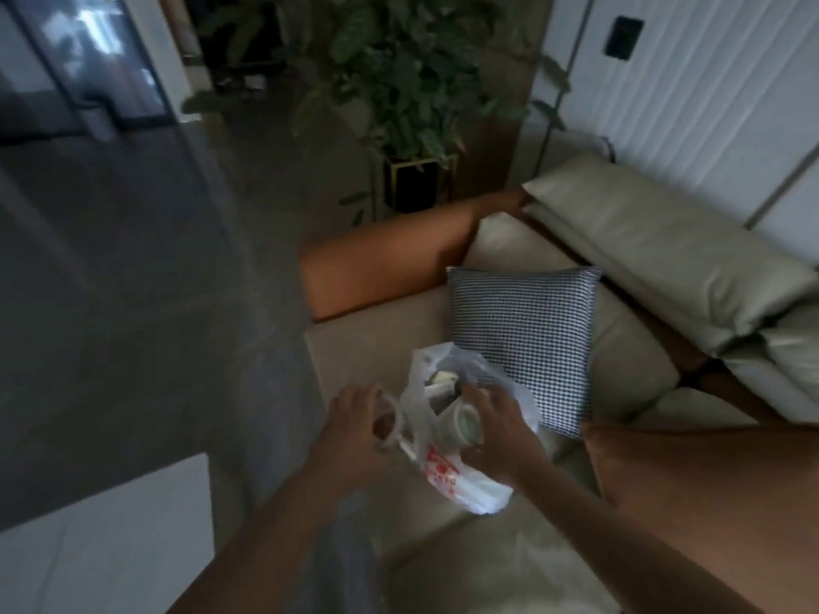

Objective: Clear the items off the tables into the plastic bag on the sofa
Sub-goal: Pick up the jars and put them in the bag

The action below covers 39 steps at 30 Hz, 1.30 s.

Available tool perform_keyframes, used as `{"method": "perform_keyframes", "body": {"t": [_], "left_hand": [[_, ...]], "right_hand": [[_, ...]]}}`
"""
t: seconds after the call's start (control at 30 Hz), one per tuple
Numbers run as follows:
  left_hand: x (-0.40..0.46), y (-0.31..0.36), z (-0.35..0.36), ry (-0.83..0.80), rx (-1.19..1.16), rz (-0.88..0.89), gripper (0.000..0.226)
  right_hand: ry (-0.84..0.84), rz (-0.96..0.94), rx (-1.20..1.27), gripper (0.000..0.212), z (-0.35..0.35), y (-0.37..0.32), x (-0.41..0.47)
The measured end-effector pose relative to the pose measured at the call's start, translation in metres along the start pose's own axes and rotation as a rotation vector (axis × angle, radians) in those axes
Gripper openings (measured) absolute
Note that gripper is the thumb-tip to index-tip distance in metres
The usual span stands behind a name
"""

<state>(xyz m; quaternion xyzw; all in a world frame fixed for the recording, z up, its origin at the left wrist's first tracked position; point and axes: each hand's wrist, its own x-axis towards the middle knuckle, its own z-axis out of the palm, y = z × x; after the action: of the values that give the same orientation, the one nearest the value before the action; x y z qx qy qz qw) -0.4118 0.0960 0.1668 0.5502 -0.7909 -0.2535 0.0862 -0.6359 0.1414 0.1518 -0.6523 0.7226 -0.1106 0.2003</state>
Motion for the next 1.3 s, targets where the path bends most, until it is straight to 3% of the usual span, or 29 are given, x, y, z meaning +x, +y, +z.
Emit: {"method": "perform_keyframes", "body": {"t": [0.13,0.3,0.6,0.93,1.13,1.3], "left_hand": [[0.063,0.029,0.022,-0.104,0.029,0.124,0.094],[0.145,0.044,0.045,-0.146,0.236,0.319,0.095],[0.261,0.026,0.111,-0.225,0.482,0.527,0.089],[0.306,-0.006,0.183,-0.296,0.511,0.605,0.095],[0.300,-0.011,0.204,-0.353,0.519,0.572,0.098],[0.291,-0.007,0.205,-0.466,0.439,0.496,0.077]], "right_hand": [[0.042,0.130,0.007,0.095,-0.018,0.033,0.021],[0.052,0.225,-0.006,0.096,-0.022,0.057,0.061],[0.077,0.241,-0.210,0.092,0.038,0.097,0.155],[0.037,0.330,-0.187,0.104,0.110,0.141,0.186],[-0.019,0.177,-0.342,0.073,0.128,0.153,0.177],[-0.135,0.173,-0.375,0.069,0.126,0.161,0.171]]}}
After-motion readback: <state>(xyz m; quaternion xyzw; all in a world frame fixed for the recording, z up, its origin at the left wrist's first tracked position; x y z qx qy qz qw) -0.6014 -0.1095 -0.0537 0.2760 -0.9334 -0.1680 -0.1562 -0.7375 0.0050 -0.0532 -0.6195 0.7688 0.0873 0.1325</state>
